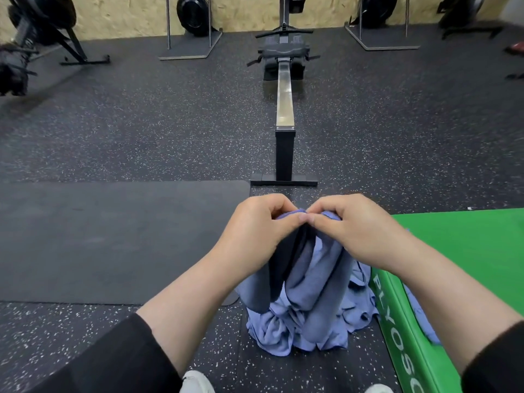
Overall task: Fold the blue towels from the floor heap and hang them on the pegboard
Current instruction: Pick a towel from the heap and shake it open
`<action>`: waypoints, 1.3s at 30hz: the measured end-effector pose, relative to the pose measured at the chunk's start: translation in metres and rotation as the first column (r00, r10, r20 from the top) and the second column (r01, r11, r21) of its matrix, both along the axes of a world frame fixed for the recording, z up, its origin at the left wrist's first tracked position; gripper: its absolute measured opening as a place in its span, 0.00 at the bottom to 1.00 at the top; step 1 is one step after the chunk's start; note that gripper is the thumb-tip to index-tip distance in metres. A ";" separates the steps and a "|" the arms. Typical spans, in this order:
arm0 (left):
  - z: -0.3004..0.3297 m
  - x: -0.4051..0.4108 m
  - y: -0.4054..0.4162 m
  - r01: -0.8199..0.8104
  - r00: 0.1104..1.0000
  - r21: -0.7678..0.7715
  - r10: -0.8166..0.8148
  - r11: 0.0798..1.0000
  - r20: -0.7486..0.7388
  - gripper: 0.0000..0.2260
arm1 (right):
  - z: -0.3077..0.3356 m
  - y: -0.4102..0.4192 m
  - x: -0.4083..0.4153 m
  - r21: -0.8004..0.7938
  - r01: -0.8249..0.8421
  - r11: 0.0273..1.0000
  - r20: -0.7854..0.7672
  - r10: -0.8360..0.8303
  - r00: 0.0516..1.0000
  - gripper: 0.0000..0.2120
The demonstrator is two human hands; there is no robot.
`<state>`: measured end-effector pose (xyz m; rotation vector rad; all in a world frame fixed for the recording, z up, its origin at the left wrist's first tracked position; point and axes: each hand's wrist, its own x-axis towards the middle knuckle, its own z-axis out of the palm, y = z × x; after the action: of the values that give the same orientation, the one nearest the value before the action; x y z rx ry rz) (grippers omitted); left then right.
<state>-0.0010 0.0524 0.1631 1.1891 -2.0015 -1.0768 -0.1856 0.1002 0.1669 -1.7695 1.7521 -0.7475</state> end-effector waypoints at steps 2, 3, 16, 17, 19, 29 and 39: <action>0.000 0.001 -0.001 -0.004 1.000 0.007 0.004 1.000 -0.005 0.09 | 0.000 -0.001 -0.002 -0.044 0.080 0.996 -0.006 -0.080 0.997 0.08; 0.000 0.002 -0.002 -0.003 1.000 0.009 0.003 1.000 0.013 0.10 | 0.001 -0.001 -0.004 -0.066 0.139 0.988 0.010 -0.138 0.990 0.09; 0.003 0.001 0.001 0.050 0.997 0.066 -0.046 0.997 -0.056 0.08 | -0.002 0.001 0.000 -0.056 0.002 0.998 0.003 -0.001 1.000 0.03; 0.003 0.001 0.001 0.046 0.998 0.070 -0.043 0.996 -0.053 0.08 | -0.001 0.000 -0.001 -0.076 0.042 0.996 0.009 -0.041 0.999 0.05; 0.003 0.003 -0.001 0.034 0.999 0.077 -0.032 0.996 -0.024 0.08 | 0.002 -0.001 -0.003 -0.126 0.150 0.981 0.037 -0.147 0.988 0.06; 0.000 0.007 -0.009 -0.074 0.996 0.041 0.072 0.996 0.050 0.12 | -0.006 -0.002 -0.019 -0.004 0.351 0.936 0.005 -0.351 0.936 0.03; 0.003 0.003 -0.002 0.072 0.996 0.034 -0.073 0.997 0.042 0.08 | 0.001 0.002 0.002 0.009 -0.045 0.999 -0.009 0.045 0.999 0.16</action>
<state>0.0021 0.0506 0.1657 1.1740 -2.0821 -1.1319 -0.1840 0.1022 0.1681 -1.8038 1.7129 -0.7126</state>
